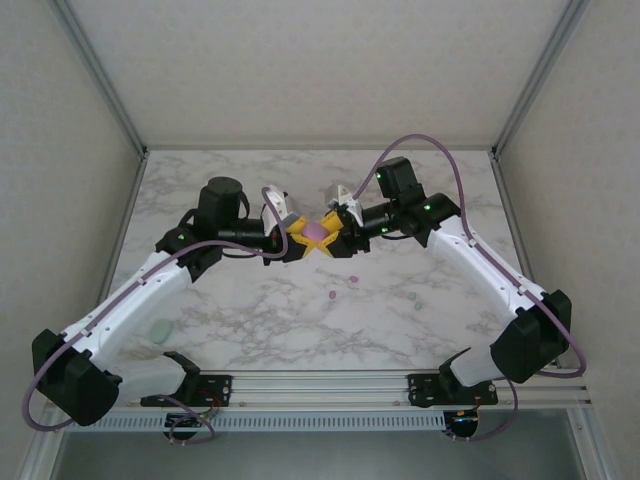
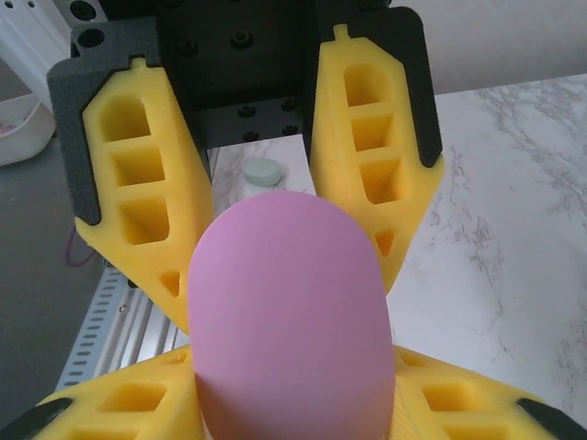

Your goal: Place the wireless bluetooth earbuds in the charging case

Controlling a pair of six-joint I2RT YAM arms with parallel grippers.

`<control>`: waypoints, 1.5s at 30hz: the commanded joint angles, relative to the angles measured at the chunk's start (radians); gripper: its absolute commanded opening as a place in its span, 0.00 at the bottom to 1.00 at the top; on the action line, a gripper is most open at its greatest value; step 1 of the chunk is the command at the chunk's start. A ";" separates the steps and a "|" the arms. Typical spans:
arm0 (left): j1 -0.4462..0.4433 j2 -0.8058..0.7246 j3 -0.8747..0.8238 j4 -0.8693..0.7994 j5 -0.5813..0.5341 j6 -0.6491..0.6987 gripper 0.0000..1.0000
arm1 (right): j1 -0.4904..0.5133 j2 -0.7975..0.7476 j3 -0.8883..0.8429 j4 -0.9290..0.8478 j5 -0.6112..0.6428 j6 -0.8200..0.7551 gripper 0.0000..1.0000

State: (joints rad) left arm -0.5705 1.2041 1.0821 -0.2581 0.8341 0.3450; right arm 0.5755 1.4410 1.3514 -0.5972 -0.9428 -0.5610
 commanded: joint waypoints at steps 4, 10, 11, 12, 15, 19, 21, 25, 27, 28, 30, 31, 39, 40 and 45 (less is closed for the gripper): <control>-0.020 -0.001 0.006 0.004 0.026 -0.004 0.31 | 0.003 -0.047 -0.007 0.083 0.043 0.067 0.49; -0.019 -0.092 -0.111 0.303 -0.115 -0.151 0.28 | -0.029 -0.153 -0.081 0.241 0.106 0.372 0.72; -0.019 -0.106 -0.130 0.351 -0.143 -0.172 0.28 | -0.040 -0.172 -0.091 0.275 0.131 0.470 0.74; -0.019 -0.115 -0.141 0.381 -0.157 -0.185 0.28 | -0.053 -0.182 -0.095 0.298 0.153 0.575 0.75; -0.019 -0.132 -0.158 0.467 -0.203 -0.226 0.28 | -0.099 -0.189 -0.088 0.332 0.168 0.876 0.75; -0.020 -0.143 -0.168 0.557 -0.251 -0.258 0.29 | -0.132 -0.163 -0.085 0.395 0.119 1.242 0.76; -0.020 -0.140 -0.159 0.580 -0.249 -0.271 0.29 | -0.132 -0.148 -0.096 0.450 0.093 1.400 0.75; -0.020 -0.117 -0.136 0.589 -0.222 -0.286 0.29 | -0.130 -0.116 -0.116 0.661 -0.004 1.660 0.75; -0.022 -0.110 -0.132 0.598 -0.221 -0.290 0.29 | -0.127 -0.103 -0.103 0.694 -0.029 1.718 0.73; -0.022 -0.107 -0.131 0.603 -0.220 -0.293 0.29 | -0.123 -0.097 -0.088 0.680 -0.040 1.722 0.73; -0.023 -0.103 -0.131 0.616 -0.229 -0.297 0.29 | -0.116 -0.081 -0.055 0.624 -0.057 1.698 0.73; -0.024 -0.099 -0.131 0.622 -0.230 -0.299 0.29 | -0.110 -0.076 -0.042 0.608 -0.067 1.689 0.74; -0.031 -0.077 -0.121 0.641 -0.236 -0.300 0.30 | -0.067 -0.023 -0.003 0.622 -0.145 1.697 0.70; -0.031 -0.075 -0.119 0.642 -0.236 -0.301 0.30 | -0.062 -0.016 0.004 0.611 -0.147 1.693 0.69; -0.032 -0.064 -0.112 0.648 -0.232 -0.302 0.30 | -0.048 0.002 0.008 0.630 -0.167 1.697 0.59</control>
State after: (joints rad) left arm -0.5922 1.1351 0.9279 0.3408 0.6037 0.0582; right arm 0.5205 1.4368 1.3281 0.0036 -1.0653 1.1290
